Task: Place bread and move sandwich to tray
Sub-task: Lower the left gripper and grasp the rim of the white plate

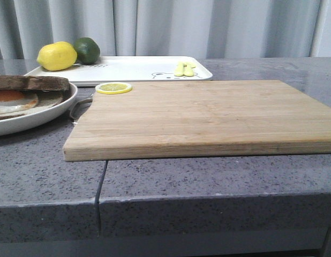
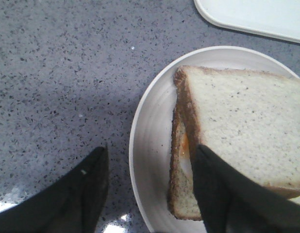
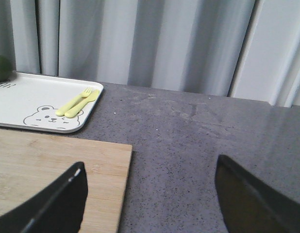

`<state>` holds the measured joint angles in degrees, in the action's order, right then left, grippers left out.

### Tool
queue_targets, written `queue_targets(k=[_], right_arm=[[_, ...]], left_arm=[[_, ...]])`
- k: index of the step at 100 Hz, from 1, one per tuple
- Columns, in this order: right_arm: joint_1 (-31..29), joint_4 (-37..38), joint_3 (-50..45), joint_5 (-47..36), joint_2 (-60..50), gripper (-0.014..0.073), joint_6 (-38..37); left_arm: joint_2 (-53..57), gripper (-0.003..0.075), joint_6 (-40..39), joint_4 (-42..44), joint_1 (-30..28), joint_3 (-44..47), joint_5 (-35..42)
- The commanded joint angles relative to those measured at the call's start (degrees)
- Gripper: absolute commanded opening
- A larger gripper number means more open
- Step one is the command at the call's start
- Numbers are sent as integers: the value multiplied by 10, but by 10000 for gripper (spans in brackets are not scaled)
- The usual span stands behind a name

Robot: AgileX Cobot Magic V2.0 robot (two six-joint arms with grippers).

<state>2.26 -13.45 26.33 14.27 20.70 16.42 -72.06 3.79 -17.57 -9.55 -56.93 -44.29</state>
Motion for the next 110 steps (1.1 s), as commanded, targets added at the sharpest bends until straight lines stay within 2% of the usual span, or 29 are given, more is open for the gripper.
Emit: queue_targets(k=[1,110], right_arm=[[-4,3,15,-48,4,549,-1],[-4,3,15,-52,4,549,-1]], left_arm=[[-4,366,-5,-15,-1,-18,33],[-109,366,-1,-35,-1,-18,51]])
